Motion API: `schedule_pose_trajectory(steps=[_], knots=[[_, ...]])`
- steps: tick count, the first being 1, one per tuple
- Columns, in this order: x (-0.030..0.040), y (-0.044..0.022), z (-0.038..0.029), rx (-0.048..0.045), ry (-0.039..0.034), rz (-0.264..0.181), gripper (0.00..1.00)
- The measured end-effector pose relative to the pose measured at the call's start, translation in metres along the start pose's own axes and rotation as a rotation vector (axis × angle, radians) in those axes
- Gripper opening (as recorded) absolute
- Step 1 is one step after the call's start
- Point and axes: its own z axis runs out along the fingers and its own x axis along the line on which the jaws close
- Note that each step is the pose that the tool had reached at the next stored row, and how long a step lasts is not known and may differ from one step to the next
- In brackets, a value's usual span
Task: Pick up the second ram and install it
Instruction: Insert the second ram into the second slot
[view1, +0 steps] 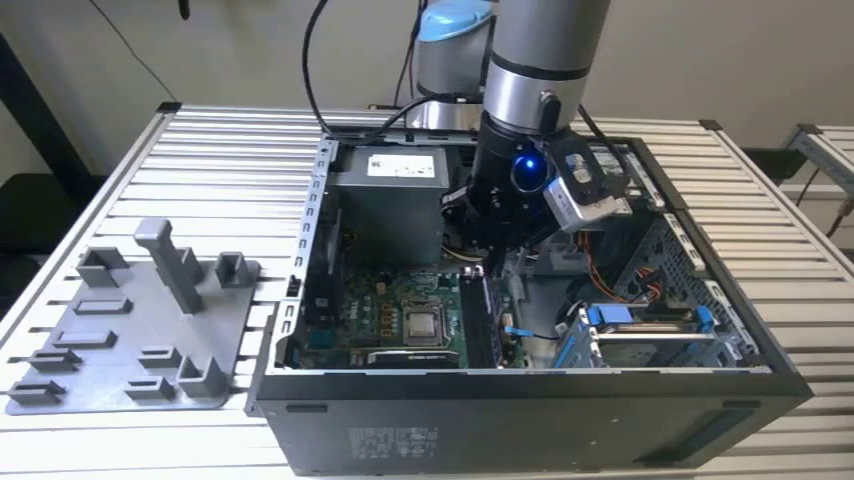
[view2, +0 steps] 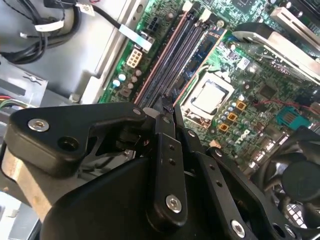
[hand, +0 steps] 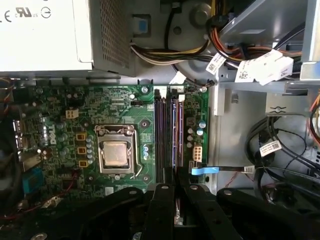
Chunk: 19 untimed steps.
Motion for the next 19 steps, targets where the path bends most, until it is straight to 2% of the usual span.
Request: schedule_pose_trajectory(steps=[5, 12, 19], knots=[[0.0059, 0.0005, 0.009, 0.0, 0.0007, 0.0, 0.14], [0.0099, 0.0015, 0.0217, 0.0, -0.0007, 0.0, 0.14], [0.0107, 0.0026, 0.0344, -0.0004, -0.0016, 0.002, 0.14]])
